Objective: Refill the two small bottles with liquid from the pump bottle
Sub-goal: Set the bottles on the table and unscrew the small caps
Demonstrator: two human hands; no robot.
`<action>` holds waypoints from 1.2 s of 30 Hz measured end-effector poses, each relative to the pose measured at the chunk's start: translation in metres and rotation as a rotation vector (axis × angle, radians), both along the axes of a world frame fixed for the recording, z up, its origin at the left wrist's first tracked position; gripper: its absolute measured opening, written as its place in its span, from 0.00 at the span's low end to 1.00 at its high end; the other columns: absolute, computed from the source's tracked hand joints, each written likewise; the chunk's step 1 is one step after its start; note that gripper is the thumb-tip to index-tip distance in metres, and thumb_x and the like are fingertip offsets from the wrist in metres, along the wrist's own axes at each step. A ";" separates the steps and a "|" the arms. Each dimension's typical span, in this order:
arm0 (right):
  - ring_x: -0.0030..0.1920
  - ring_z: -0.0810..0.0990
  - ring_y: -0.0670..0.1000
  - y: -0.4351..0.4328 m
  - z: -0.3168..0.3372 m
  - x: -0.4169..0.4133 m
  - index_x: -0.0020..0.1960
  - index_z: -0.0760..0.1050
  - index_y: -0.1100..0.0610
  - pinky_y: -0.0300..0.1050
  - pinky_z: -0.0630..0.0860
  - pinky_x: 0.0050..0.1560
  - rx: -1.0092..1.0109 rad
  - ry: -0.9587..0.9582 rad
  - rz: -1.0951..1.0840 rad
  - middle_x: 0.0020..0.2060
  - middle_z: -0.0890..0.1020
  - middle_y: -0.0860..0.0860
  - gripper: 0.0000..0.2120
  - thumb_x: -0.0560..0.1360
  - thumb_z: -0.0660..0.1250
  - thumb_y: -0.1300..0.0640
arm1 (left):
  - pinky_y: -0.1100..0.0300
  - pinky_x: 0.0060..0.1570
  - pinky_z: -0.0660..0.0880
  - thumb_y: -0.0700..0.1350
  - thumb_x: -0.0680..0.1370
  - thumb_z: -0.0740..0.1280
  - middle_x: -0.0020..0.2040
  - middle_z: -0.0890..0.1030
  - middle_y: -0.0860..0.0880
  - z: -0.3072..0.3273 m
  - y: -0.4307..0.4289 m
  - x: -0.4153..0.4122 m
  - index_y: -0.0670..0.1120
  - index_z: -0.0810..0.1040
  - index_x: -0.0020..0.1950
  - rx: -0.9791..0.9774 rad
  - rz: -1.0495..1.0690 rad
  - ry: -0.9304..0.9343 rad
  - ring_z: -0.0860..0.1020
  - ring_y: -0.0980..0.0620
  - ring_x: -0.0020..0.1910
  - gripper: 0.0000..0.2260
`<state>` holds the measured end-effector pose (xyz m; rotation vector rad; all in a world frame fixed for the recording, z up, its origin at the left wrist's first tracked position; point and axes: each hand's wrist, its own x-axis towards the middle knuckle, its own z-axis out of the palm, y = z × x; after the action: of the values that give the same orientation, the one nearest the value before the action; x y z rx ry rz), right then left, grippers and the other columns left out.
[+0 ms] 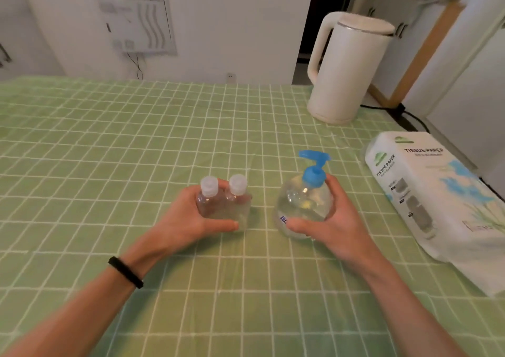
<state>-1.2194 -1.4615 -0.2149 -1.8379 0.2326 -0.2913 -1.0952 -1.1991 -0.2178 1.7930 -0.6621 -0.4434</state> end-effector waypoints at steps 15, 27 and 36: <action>0.60 0.85 0.50 0.000 -0.015 0.000 0.70 0.73 0.42 0.59 0.83 0.62 0.014 -0.085 0.017 0.61 0.84 0.46 0.39 0.63 0.86 0.50 | 0.44 0.70 0.74 0.59 0.57 0.87 0.66 0.84 0.53 -0.006 -0.005 -0.001 0.59 0.83 0.63 -0.060 -0.080 0.096 0.82 0.53 0.67 0.36; 0.60 0.85 0.49 -0.001 -0.010 -0.001 0.69 0.73 0.39 0.57 0.83 0.63 0.022 -0.058 0.027 0.61 0.84 0.45 0.39 0.63 0.86 0.48 | 0.50 0.69 0.76 0.42 0.68 0.80 0.64 0.85 0.56 -0.004 -0.007 -0.012 0.50 0.81 0.67 -0.054 -0.024 0.061 0.83 0.57 0.64 0.28; 0.59 0.86 0.49 0.000 -0.013 0.006 0.70 0.74 0.44 0.49 0.84 0.58 0.052 -0.086 0.044 0.60 0.85 0.46 0.38 0.65 0.86 0.52 | 0.62 0.62 0.78 0.35 0.75 0.77 0.63 0.86 0.57 -0.009 -0.005 -0.002 0.52 0.80 0.67 -0.051 0.005 0.033 0.83 0.58 0.63 0.24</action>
<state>-1.2133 -1.4613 -0.2282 -1.7723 0.1386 -0.3296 -1.0971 -1.2045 -0.2269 1.7352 -0.6399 -0.4477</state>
